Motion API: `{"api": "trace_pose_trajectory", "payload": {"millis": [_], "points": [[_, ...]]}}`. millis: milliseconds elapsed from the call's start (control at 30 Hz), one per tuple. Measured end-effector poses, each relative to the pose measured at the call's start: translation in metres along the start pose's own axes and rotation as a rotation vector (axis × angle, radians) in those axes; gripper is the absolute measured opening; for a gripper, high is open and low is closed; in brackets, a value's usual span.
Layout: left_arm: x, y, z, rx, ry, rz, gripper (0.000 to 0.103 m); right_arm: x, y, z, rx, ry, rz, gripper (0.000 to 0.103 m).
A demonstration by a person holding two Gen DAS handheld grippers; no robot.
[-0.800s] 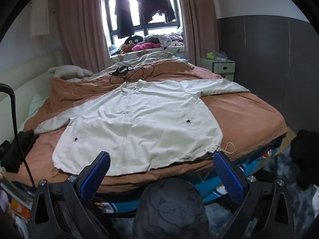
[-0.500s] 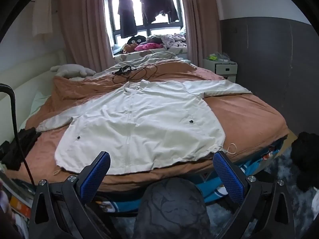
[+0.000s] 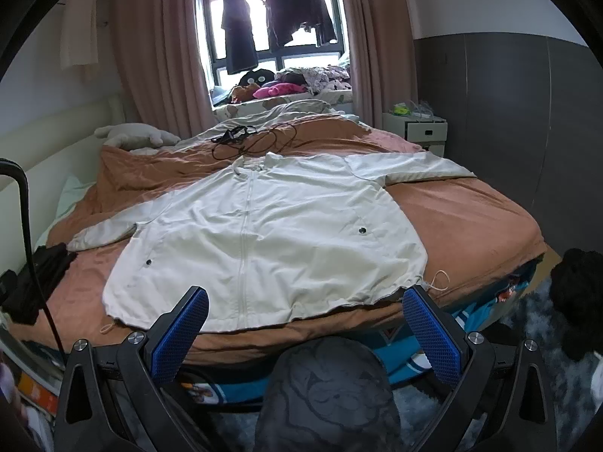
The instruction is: Fold large clothes
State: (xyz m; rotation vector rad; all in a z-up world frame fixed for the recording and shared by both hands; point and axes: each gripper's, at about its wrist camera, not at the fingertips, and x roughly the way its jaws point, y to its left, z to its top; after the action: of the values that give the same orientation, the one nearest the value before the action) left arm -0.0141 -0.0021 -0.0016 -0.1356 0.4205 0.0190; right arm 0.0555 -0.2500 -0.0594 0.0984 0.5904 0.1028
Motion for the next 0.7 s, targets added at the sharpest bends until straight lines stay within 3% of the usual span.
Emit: {"api": "trace_pose_trajectory", "payload": {"millis": [700], "points": [[0.0058, 0.0021, -0.0017, 0.015, 0.026, -0.008, 0.102, 0.0029, -0.0062, 0.0001, -0.005, -0.016, -0.012, 0.103]]}}
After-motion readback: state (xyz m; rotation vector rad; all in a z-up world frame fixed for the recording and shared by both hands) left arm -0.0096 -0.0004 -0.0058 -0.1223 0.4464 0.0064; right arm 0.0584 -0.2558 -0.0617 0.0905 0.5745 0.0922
